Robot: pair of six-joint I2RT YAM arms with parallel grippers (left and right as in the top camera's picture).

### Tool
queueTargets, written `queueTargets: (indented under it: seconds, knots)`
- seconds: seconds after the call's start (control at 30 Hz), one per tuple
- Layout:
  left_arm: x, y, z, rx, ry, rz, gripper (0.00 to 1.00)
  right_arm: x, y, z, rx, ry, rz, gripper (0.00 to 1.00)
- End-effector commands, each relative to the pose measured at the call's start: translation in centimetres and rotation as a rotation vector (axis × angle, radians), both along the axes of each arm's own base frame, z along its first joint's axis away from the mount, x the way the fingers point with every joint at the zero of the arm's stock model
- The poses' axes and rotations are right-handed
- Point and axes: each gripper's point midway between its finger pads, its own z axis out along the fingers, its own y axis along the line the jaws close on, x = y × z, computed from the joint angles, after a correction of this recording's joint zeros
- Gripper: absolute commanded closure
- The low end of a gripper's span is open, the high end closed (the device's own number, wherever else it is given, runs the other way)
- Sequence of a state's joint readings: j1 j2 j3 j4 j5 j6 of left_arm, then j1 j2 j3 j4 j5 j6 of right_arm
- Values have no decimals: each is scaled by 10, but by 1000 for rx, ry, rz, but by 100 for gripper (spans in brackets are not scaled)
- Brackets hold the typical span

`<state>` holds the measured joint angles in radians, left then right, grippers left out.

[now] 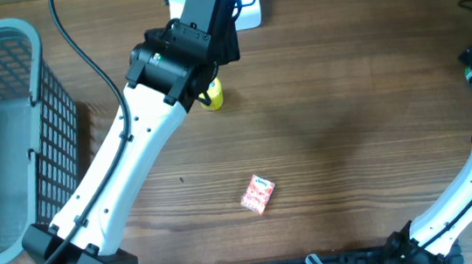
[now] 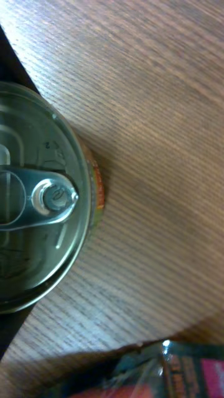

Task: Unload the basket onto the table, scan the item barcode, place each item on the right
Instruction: 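Carry the tin can to the right side and set it down, then grasp the yellow Mentos tube with the right gripper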

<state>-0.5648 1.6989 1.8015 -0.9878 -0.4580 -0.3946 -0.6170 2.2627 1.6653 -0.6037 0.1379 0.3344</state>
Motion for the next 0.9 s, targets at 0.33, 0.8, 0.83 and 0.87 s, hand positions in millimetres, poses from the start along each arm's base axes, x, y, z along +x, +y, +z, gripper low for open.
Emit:
queueTargets:
  seconds: [0.33, 0.8, 0.83, 0.87]
  knots:
    - [-13, 66, 67, -67, -162, 152, 0, 29, 224, 254, 202, -485, 710, 0]
    - [-167, 178, 180, -131, -449, 305, 0, -43, 633, 100, -129, 6, 1765, 0]
    - [-164, 178, 177, -123, -437, 306, 0, -39, 636, 94, -166, 4, 1760, 0]
    - [-161, 179, 173, -103, -421, 317, 0, -32, 640, 86, -206, -3, 1780, 0]
